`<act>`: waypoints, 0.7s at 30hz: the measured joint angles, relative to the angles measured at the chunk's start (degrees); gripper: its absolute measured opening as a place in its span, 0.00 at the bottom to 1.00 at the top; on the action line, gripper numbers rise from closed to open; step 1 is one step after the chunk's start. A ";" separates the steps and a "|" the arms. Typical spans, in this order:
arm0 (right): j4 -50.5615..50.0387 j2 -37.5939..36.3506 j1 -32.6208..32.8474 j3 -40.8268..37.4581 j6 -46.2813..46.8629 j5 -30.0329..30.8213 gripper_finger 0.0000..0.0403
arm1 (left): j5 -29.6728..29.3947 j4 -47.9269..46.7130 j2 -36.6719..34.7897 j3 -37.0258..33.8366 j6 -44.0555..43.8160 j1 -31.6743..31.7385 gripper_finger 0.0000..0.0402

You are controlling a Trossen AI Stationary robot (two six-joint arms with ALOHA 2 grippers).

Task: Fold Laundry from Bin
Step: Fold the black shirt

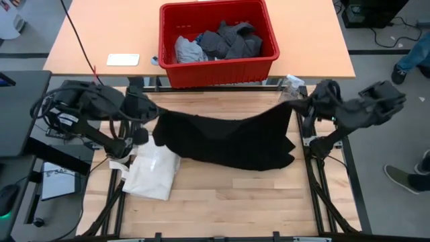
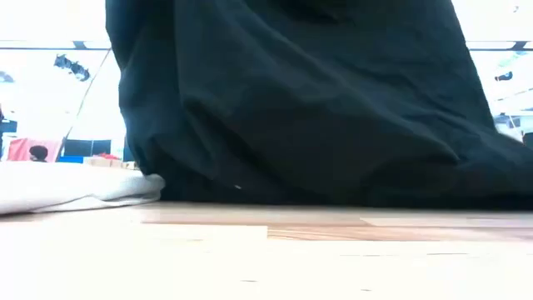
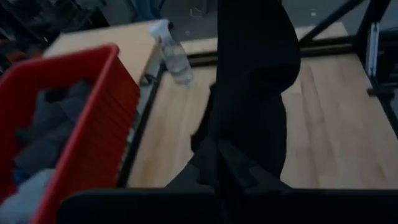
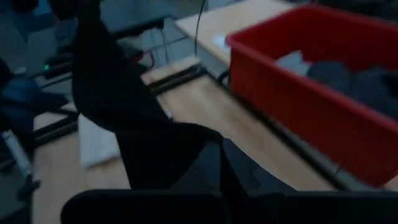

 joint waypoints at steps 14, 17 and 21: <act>16.20 0.69 -14.40 6.53 -33.06 20.55 0.00 | -12.48 12.21 1.55 1.20 13.75 16.19 0.00; 25.66 0.68 -19.34 6.50 -45.16 21.64 0.00 | -11.89 16.34 1.87 1.15 20.35 21.96 0.00; 37.82 0.77 -26.95 6.25 -58.35 20.19 0.00 | -8.11 23.45 2.30 1.17 27.36 30.41 0.00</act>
